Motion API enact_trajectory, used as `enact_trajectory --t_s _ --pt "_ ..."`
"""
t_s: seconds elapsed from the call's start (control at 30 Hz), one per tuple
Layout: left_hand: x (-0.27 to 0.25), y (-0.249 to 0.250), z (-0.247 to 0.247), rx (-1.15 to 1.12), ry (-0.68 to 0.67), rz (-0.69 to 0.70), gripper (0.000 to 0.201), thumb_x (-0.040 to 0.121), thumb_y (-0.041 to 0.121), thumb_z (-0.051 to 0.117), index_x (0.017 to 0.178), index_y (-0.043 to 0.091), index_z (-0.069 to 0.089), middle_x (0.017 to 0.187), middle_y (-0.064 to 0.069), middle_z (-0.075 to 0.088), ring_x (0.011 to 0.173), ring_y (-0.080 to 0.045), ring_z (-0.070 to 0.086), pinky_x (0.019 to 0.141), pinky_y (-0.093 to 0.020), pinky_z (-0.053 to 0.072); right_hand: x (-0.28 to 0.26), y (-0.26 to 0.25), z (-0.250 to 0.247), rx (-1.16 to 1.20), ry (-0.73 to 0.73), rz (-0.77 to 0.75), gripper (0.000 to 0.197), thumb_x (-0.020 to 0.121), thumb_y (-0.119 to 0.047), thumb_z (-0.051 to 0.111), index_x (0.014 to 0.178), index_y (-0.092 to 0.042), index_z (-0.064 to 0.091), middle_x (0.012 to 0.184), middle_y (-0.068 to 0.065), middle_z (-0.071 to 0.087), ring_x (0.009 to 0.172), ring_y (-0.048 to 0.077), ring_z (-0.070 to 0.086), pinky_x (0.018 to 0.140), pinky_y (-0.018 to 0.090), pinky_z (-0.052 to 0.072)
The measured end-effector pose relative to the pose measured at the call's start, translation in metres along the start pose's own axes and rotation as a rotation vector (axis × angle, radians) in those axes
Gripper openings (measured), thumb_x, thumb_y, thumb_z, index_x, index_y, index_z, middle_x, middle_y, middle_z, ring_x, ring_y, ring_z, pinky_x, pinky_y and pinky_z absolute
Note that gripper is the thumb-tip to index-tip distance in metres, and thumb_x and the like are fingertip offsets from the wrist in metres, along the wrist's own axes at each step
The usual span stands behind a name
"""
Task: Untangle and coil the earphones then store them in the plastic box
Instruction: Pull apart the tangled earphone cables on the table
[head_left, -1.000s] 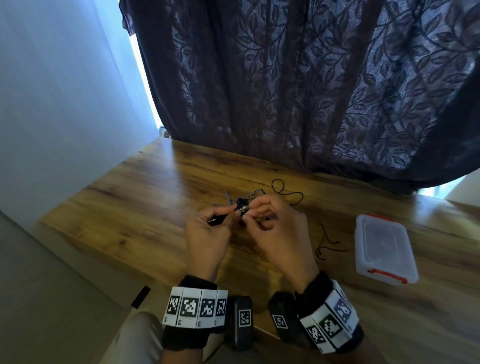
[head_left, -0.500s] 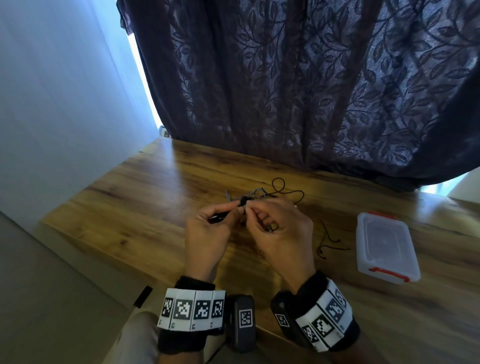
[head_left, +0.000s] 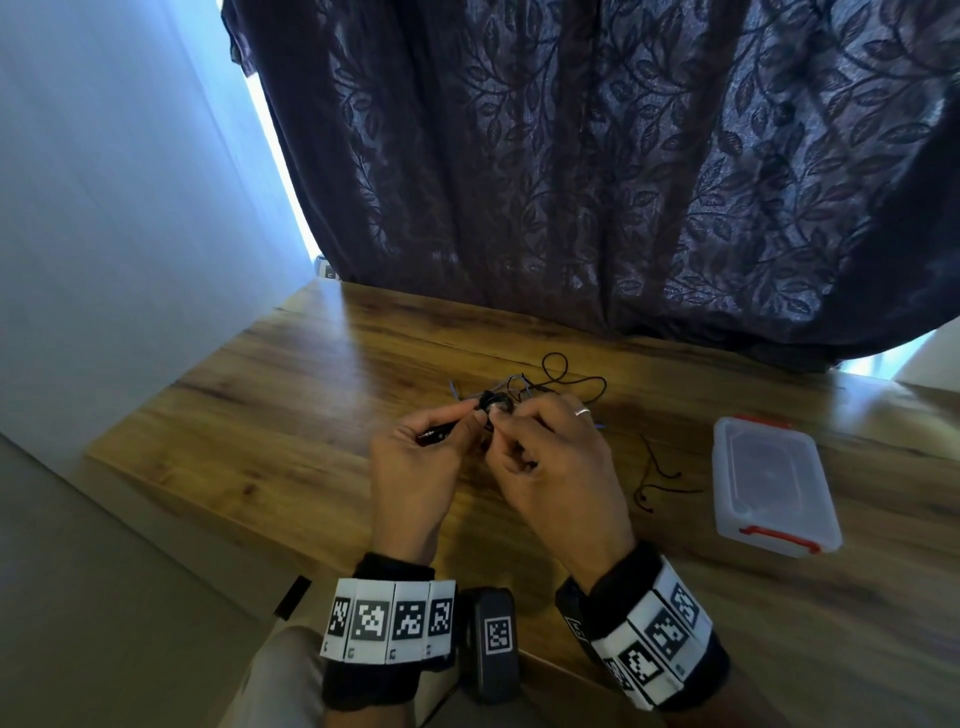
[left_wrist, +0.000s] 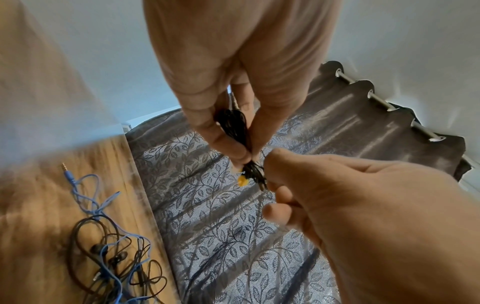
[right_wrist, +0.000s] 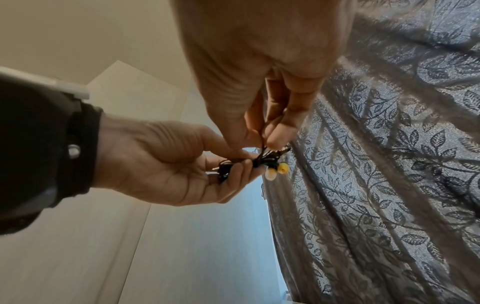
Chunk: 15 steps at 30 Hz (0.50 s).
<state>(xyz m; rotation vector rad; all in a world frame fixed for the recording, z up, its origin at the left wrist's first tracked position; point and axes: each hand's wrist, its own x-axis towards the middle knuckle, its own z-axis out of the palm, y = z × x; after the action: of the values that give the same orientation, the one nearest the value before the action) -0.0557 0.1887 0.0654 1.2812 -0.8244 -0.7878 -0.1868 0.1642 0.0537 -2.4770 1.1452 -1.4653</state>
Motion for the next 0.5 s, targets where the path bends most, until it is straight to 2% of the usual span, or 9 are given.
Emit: enact_trajectory --t_s 0.23,0.5 --pt "0.0005 -0.0004 0.0003 0.003 0.004 0.009 0.015 0.082 0.006 0.078 0.093 0.016 0.079 0.088 -0.003 0.079 0.087 -0.021 0.075 0.078 -0.035 0.060 -0.0003 -0.0012 -0.0005 -0.015 0.005 0.001 0.013 0.087 -0.012 0.068 0.075 -0.008 0.068 0.082 0.003 0.059 0.081 0.021 0.055 0.066 0.034 0.053" --pt "-0.0002 0.0002 0.0027 0.049 0.006 0.009 0.015 0.082 0.008 0.078 0.095 0.015 0.079 0.089 -0.002 0.079 0.088 -0.021 0.075 0.081 -0.040 0.061 -0.0012 -0.0024 -0.0024 -0.016 0.015 0.014 0.013 0.089 -0.014 0.065 0.079 -0.007 0.070 0.084 0.004 0.059 0.081 0.022 0.056 0.066 0.036 0.054"
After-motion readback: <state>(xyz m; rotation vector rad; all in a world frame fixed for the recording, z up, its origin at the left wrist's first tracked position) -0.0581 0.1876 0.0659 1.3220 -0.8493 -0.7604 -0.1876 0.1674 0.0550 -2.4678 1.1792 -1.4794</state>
